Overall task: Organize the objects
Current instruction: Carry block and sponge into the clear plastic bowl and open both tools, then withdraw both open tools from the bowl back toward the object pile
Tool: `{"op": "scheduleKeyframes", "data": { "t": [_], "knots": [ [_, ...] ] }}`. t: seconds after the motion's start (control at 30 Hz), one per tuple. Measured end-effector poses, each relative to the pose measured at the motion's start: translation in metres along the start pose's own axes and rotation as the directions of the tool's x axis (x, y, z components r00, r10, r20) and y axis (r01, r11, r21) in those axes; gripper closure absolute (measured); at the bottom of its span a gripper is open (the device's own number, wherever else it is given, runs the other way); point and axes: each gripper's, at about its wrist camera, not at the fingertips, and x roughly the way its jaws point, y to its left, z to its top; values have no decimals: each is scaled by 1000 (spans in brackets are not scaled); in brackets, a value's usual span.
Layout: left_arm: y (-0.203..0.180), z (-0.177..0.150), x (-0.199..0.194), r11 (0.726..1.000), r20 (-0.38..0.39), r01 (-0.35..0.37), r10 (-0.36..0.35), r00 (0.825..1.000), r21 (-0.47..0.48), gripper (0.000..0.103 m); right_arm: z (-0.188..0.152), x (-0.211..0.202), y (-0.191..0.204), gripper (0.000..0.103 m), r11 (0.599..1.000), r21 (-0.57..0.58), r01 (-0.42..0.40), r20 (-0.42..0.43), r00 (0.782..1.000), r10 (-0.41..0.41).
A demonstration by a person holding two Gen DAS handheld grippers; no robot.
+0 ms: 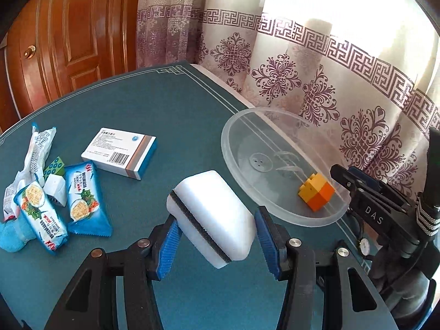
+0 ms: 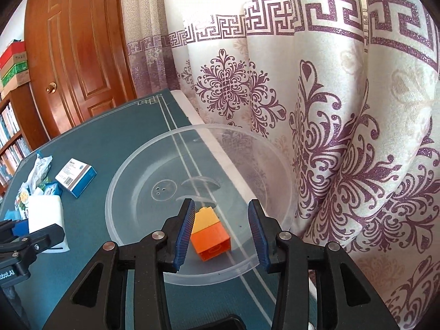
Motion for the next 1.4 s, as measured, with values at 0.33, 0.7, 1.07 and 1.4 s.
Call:
{"op": "scheduleKeyframes", "data": {
  "t": [0.33,0.7,1.07,1.4],
  "knots": [
    [-36,24,26,994,11,86,-87,996,70,45,5,-6,-8,61,1000,27,1,16,1000,-2],
    [-14,29,43,997,39,59,-57,998,-47,10,6,-7,-8,61,999,33,-2,24,1000,1],
    [16,18,20,987,85,-106,117,990,-122,1,1,-8,8,61,999,5,-45,13,999,45],
    [36,7,5,971,81,-196,208,975,-134,1,-8,-12,31,61,993,-47,-104,5,995,104]
  ]
}}
